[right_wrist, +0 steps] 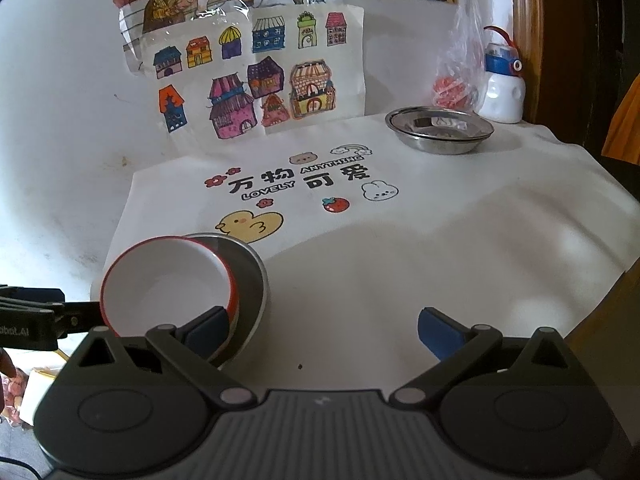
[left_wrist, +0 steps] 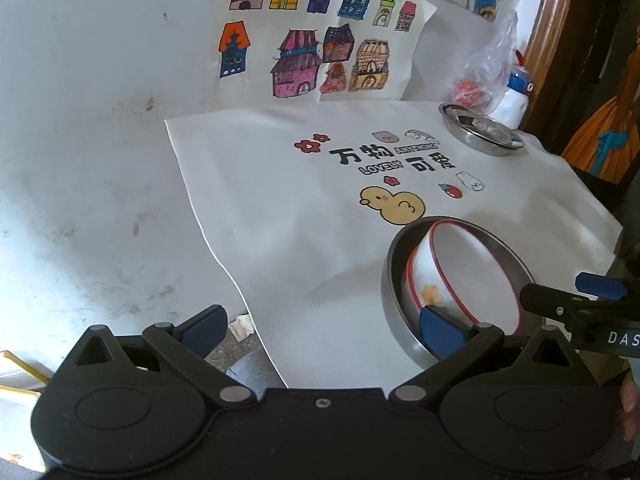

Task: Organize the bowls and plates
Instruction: 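Close the left gripper on the steel bowl rim while the right gripper grips the opposite rim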

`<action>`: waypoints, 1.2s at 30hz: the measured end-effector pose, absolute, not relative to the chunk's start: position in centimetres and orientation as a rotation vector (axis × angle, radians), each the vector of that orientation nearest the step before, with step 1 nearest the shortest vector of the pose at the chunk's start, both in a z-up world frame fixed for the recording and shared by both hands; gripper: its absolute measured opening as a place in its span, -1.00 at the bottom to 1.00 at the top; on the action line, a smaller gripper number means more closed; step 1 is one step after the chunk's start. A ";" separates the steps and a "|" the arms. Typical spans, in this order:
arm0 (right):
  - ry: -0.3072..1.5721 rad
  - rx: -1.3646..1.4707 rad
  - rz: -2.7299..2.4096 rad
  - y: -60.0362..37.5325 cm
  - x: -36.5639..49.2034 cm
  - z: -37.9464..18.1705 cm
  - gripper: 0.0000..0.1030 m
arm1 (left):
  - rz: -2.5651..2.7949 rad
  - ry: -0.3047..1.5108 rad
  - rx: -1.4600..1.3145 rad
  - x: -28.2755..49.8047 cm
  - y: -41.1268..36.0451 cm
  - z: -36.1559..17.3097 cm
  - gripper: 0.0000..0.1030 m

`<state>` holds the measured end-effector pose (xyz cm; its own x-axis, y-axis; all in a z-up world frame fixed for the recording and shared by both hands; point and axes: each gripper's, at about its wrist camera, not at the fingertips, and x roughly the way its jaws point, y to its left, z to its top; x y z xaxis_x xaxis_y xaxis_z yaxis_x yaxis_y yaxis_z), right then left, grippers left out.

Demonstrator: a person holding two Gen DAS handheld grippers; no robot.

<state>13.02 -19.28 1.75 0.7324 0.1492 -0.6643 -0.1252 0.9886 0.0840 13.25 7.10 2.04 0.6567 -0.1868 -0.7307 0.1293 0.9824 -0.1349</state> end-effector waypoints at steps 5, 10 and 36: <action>0.737 0.034 0.169 -19.3 13.6 1.8 0.99 | -0.161 0.851 -0.069 13.8 6.9 1.8 0.98; 0.760 -0.014 0.202 -18.8 14.3 1.7 0.99 | -0.162 0.867 -0.039 14.5 6.7 1.9 0.98; 0.835 0.115 0.342 -19.7 15.1 2.3 0.08 | -0.240 0.912 -0.047 15.7 5.4 1.8 0.27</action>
<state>15.14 -19.73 2.33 0.6202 0.3414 -0.7063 -0.2518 0.9393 0.2330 15.68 5.45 1.84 0.5874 -0.2256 -0.7772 0.1861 0.9723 -0.1416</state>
